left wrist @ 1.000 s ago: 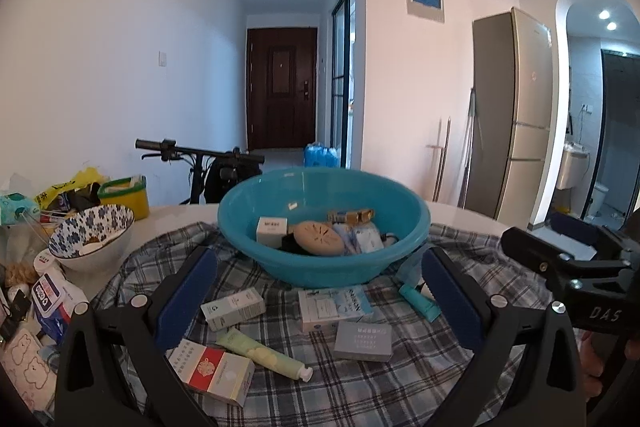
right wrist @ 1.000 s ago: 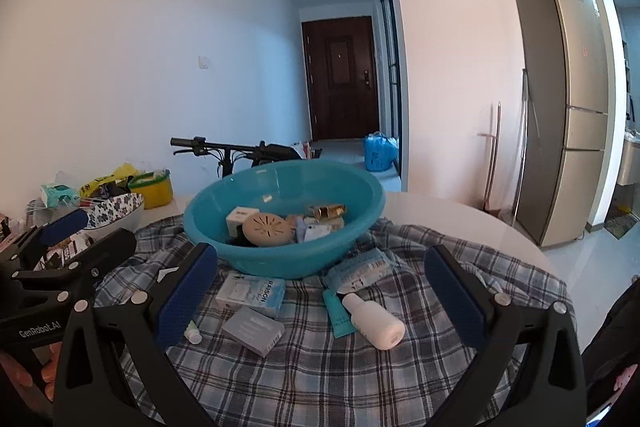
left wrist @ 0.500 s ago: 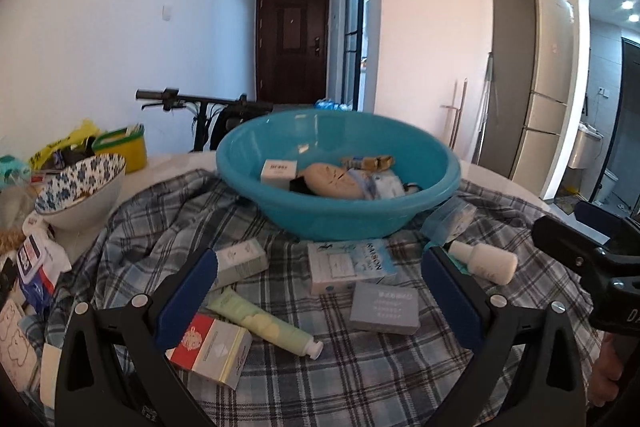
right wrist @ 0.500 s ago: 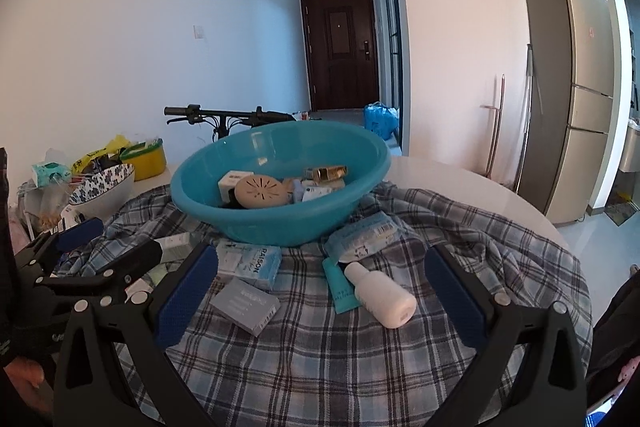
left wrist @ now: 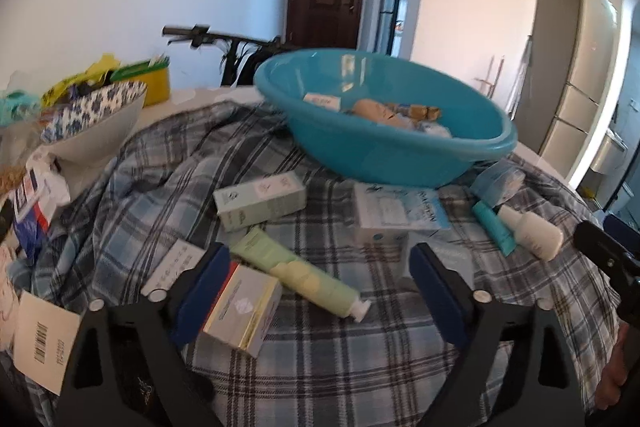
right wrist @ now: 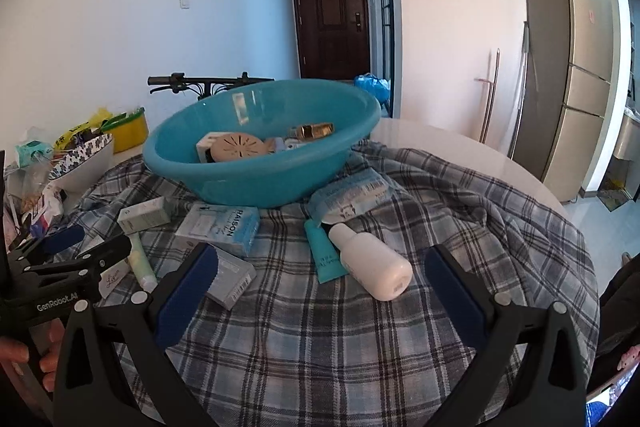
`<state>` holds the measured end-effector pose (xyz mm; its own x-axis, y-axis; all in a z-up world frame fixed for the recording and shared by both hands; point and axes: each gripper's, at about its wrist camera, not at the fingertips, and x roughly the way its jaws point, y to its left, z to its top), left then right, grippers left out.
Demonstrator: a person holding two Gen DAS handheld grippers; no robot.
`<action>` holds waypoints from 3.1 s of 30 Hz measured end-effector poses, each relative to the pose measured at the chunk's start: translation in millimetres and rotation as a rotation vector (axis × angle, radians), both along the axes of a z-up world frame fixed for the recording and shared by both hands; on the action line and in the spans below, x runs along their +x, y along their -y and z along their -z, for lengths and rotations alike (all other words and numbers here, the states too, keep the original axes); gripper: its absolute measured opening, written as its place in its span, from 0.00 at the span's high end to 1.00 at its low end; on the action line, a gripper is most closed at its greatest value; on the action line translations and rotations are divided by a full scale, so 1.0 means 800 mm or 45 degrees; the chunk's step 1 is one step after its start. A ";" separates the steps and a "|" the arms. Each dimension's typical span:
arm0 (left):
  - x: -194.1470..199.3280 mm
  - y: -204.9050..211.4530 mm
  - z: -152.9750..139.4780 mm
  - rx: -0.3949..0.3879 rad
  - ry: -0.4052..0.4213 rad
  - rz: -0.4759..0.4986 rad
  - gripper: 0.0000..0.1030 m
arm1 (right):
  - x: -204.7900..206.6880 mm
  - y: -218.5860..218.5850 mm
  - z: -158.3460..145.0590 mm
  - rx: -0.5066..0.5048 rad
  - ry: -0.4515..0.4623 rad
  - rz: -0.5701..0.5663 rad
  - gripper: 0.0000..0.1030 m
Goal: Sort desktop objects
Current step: 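Lower the left gripper onto the pale green tube and close on it, then hold the green tube with the left gripper while the right gripper grasps the grey box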
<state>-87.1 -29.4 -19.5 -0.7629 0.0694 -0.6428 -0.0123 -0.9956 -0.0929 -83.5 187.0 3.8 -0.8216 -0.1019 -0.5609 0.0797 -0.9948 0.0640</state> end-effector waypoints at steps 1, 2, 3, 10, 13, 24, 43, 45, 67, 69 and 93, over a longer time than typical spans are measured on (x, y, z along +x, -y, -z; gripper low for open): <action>-0.004 0.004 0.005 0.022 0.028 0.000 0.13 | -0.001 0.000 0.001 0.000 0.004 -0.001 0.00; -0.006 0.006 0.006 0.031 0.041 0.001 0.17 | -0.001 0.000 0.003 0.003 0.008 -0.003 0.00; -0.009 0.008 0.011 0.040 0.063 0.001 0.21 | -0.002 0.000 0.005 0.005 0.012 -0.005 0.00; -0.020 -0.004 0.031 0.018 0.157 0.044 0.30 | -0.010 -0.004 0.017 -0.014 0.056 0.001 0.00; -0.021 -0.012 0.033 -0.032 0.149 0.034 0.30 | -0.011 -0.004 0.020 -0.023 0.067 -0.006 0.00; -0.022 -0.016 0.033 0.016 0.200 0.098 0.89 | -0.011 -0.004 0.020 -0.020 0.069 -0.007 0.00; -0.031 -0.012 0.041 0.033 0.264 0.033 0.26 | -0.011 -0.004 0.021 -0.025 0.081 -0.011 0.00; -0.032 -0.017 0.043 -0.016 0.250 0.011 0.26 | -0.011 -0.004 0.021 -0.022 0.080 -0.009 0.00; -0.012 0.005 0.043 0.004 0.274 0.029 0.78 | -0.014 0.005 0.021 -0.035 0.094 -0.050 0.00; -0.008 0.002 0.040 -0.010 0.261 0.047 0.78 | -0.015 0.008 0.022 -0.042 0.101 -0.059 0.00; 0.039 -0.077 0.033 0.067 0.308 0.523 0.78 | -0.033 0.030 0.056 -0.062 0.264 -0.163 0.11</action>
